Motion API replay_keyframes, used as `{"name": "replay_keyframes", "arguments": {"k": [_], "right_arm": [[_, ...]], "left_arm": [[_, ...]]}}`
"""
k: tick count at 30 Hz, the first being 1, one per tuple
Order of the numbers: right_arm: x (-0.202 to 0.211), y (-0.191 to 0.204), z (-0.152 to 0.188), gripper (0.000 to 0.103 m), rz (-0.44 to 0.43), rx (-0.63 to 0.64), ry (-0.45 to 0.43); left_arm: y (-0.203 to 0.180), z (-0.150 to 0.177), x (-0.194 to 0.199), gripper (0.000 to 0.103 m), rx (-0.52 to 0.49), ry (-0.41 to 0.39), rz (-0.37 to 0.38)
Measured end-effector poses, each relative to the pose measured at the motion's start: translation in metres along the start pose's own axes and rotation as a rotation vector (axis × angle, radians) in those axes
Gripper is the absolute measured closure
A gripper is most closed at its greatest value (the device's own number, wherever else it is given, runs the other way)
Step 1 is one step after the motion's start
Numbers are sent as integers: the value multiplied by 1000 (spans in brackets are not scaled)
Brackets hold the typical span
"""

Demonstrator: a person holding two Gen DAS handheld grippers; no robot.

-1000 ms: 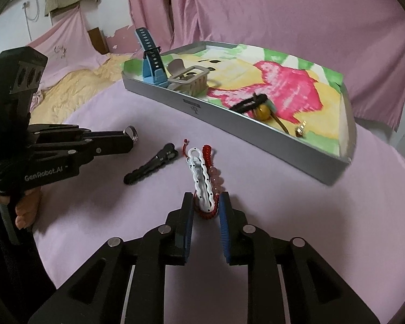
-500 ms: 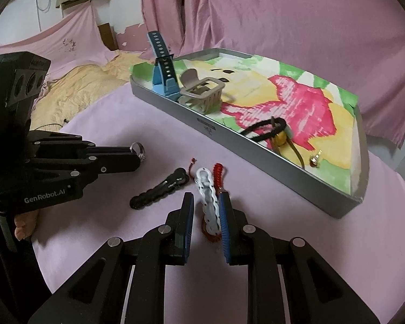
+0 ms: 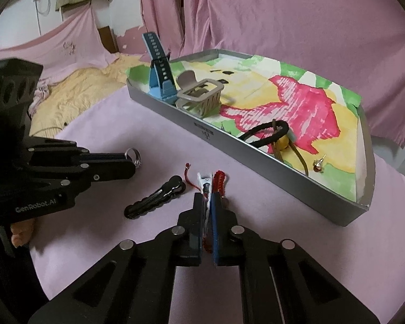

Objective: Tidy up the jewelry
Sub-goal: 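Carry the ring into the tray and open the left gripper while the right drops the braided bracelet there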

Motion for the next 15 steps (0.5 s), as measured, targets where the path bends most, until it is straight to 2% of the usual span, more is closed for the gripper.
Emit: {"name": "replay_keyframes", "arguments": {"k": [9, 12, 15], "right_arm": [[15, -7, -1, 98, -76, -88, -110], [22, -10, -4, 98, -102, -110, -150], [33, -22, -11, 98, -80, -130, -198]], "left_arm": [[0, -7, 3, 97, 12, -43, -15], [-4, -15, 7, 97, 13, -65, 5], [-13, -29, 14, 97, -11, -110, 15]]}}
Point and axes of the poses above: each gripper's, at about its wrist camera, not at the fingertips, and x roughly against the way its jaws point, y to its left, z to its underside, the point moved 8 cm from there along -x, roughly the way its jaws point, and after that the axes turned 14 degrees about x, right-handed, at the moved point
